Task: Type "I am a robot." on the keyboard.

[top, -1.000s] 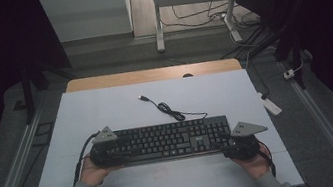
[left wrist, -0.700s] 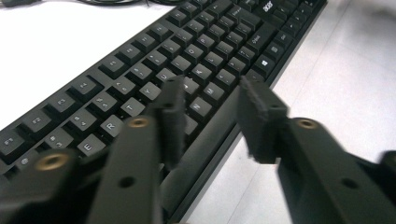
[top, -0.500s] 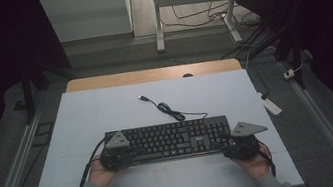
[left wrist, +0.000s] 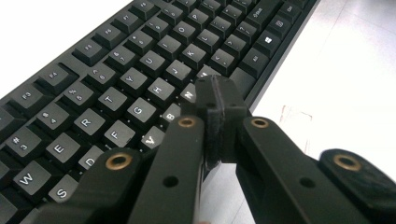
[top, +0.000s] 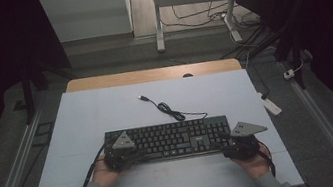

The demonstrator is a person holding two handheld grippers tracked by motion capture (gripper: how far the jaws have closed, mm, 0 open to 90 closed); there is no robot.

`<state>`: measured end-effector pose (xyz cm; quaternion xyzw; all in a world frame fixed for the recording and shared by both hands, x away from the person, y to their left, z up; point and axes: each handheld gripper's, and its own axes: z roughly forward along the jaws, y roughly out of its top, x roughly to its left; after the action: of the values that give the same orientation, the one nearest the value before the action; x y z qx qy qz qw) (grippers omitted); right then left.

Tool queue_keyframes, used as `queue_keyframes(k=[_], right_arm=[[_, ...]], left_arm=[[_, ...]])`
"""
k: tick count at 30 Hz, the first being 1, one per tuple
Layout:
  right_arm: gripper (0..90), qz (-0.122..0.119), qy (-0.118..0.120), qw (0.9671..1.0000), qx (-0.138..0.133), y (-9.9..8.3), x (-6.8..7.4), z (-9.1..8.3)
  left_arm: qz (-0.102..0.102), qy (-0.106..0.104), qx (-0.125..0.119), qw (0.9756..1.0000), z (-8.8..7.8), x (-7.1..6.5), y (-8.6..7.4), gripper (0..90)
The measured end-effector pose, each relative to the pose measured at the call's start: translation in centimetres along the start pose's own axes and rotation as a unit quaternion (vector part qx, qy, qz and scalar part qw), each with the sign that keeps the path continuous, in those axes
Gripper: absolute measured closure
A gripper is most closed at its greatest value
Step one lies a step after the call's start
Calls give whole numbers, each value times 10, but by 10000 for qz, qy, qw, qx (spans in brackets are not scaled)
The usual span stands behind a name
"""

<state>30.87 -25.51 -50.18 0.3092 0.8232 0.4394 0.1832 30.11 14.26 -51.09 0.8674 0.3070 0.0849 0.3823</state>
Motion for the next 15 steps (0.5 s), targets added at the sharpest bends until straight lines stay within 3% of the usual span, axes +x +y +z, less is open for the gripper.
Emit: queue_keyframes(k=[10, 15], right_arm=[[544, 3, 38, 10000, -10, 0, 0, 0], [544, 0, 39, 10000, 13, -1, -1, 0]], left_arm=[[77, 103, 297, 9995, 10, 0, -3, 889], [127, 190, 298, 9993, 14, -2, -4, 890]])
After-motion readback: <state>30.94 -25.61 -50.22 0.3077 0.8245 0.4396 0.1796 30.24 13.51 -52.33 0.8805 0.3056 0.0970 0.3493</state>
